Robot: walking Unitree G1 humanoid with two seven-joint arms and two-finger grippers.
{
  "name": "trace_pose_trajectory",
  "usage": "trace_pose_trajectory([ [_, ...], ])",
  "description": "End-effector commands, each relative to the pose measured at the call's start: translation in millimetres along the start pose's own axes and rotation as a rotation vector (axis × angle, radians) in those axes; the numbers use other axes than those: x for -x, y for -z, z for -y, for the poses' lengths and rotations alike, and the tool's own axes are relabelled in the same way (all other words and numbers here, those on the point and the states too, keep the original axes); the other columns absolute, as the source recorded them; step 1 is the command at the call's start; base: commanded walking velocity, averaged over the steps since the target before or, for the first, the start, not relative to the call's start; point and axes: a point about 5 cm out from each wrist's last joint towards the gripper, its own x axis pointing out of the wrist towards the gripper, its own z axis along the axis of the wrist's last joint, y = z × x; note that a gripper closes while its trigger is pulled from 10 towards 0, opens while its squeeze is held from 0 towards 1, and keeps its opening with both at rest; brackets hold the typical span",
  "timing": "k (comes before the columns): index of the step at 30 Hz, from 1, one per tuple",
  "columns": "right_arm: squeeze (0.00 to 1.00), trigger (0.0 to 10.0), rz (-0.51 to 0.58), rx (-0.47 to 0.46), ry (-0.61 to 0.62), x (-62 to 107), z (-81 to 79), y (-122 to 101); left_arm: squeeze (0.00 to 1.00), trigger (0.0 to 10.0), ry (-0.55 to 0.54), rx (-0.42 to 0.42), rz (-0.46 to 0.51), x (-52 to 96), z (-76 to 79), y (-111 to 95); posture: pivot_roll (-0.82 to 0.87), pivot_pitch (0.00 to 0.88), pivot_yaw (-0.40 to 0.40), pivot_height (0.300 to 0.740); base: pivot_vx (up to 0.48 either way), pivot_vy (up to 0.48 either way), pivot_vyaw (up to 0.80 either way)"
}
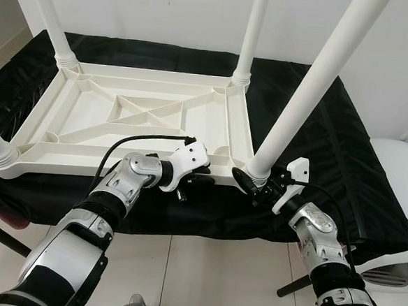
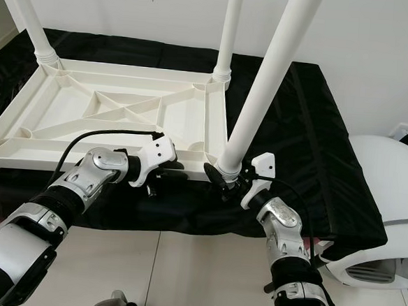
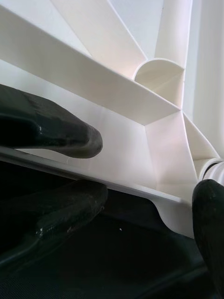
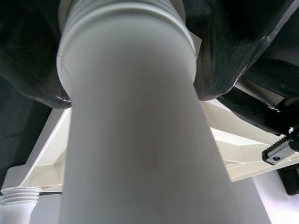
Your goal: Building children table
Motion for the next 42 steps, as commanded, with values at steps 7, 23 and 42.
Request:
trace_pose_trajectory([
  [7, 0.00, 10.0, 0.008, 0.010, 0.023, 0.7, 1.2, 0.4, 0.00, 10.0, 0.046, -0.060, 0.046, 0.8, -5.4, -17.5, -0.04, 0.000, 0.024, 0.740, 0.000, 0.000, 0.00],
  [23, 0.00, 10.0, 0.019, 0.018, -0.028, 5.8, -2.6, -3.0, 0.00, 10.0, 0.051, -0.062, 0.047, -0.6, -5.5, -18.9, -0.05, 0.000, 0.028, 0.740, 0.000, 0.000, 0.00],
  [42, 0.00, 10.0, 0.017, 0.051, -0.052, 17.3, -3.6, -9.5, 0.00, 10.0, 0.047, -0.063, 0.042, -1.5, -7.9, -19.5, -0.07, 0.000, 0.036, 0.740, 0.000, 0.000, 0.00],
])
